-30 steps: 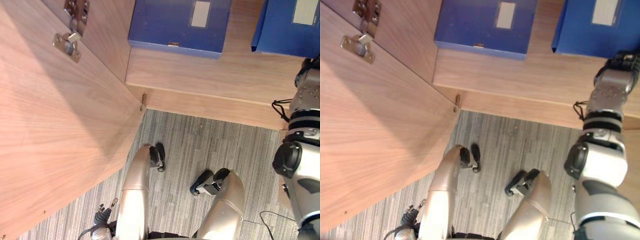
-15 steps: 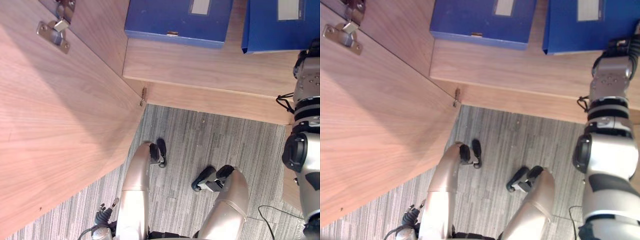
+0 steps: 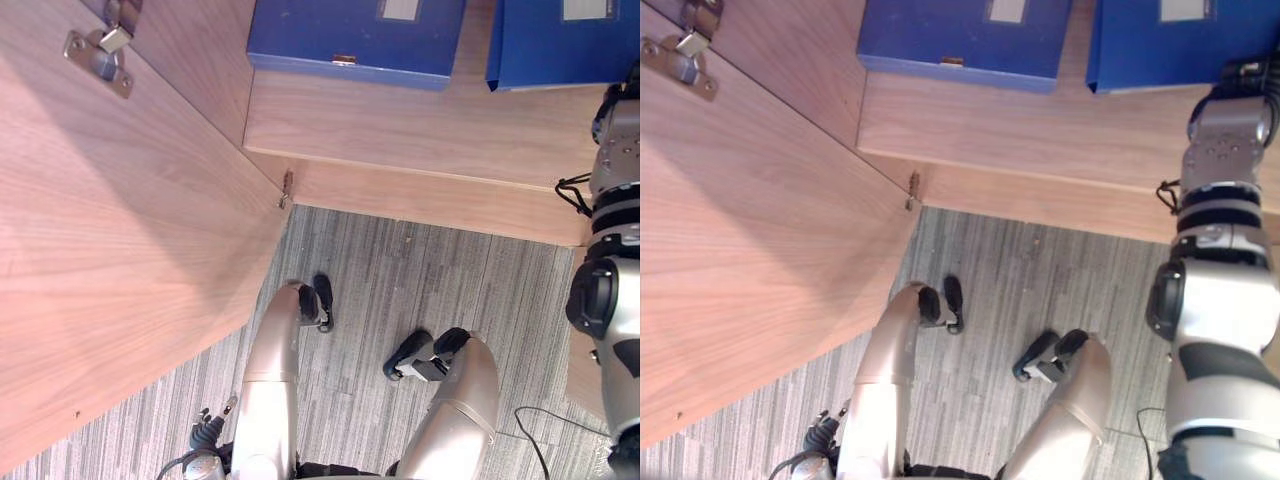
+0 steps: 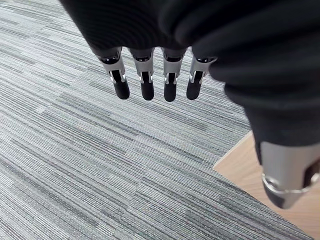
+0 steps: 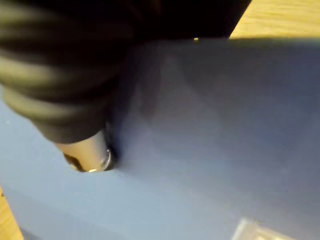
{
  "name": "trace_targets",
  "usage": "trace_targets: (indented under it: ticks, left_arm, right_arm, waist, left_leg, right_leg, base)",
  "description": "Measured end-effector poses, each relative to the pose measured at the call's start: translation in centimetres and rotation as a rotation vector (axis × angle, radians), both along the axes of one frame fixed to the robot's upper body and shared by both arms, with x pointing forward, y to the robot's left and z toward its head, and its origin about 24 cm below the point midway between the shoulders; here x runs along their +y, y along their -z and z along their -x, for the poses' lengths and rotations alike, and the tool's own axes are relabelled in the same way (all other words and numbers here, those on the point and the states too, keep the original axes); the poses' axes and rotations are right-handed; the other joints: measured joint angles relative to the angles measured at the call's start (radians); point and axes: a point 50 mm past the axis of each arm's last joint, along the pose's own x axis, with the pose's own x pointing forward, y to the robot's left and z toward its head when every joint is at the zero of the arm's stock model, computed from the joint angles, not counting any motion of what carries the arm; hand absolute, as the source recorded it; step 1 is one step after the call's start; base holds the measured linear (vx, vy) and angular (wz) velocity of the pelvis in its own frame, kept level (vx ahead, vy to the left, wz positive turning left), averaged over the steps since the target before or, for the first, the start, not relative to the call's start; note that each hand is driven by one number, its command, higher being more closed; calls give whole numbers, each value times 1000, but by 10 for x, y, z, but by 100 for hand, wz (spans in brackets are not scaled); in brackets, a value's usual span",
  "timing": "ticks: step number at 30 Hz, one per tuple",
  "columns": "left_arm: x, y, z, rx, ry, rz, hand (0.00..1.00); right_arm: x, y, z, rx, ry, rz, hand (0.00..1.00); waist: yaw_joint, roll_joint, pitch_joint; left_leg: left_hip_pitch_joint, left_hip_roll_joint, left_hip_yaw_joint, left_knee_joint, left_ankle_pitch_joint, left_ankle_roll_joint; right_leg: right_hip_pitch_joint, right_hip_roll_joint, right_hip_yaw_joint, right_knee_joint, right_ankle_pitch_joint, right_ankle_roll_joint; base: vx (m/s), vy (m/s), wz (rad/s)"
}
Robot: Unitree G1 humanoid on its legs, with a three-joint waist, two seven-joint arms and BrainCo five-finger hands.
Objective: Walk over to the cabinet, pick up the folder, carry it to the office cabinet, place the folder inside the office cabinet, then close the office cabinet door
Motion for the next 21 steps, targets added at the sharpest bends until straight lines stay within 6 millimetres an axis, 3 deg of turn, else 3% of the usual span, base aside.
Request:
trace_targets:
  ticks: [13, 21]
  left_arm:
    - [-1, 0, -1, -30, -91, 67, 0]
    - [-7, -13, -18, -128, -69, 81, 0]
  right_arm:
    - [-5, -6, 5, -69, 5, -67, 0]
    - [12, -1, -8, 218, -20, 400, 0]
  waist:
    - [3, 1, 0]
    - [-5, 3, 0]
  left_leg:
    - [23, -3, -1, -61, 33, -14]
    - [69, 13, 5, -150, 69, -26]
  right_leg:
    - [16, 11, -19, -44, 11, -14]
    - [48, 48, -41, -132, 52, -27]
  base:
    - [38, -36, 1]
    - [39, -39, -9]
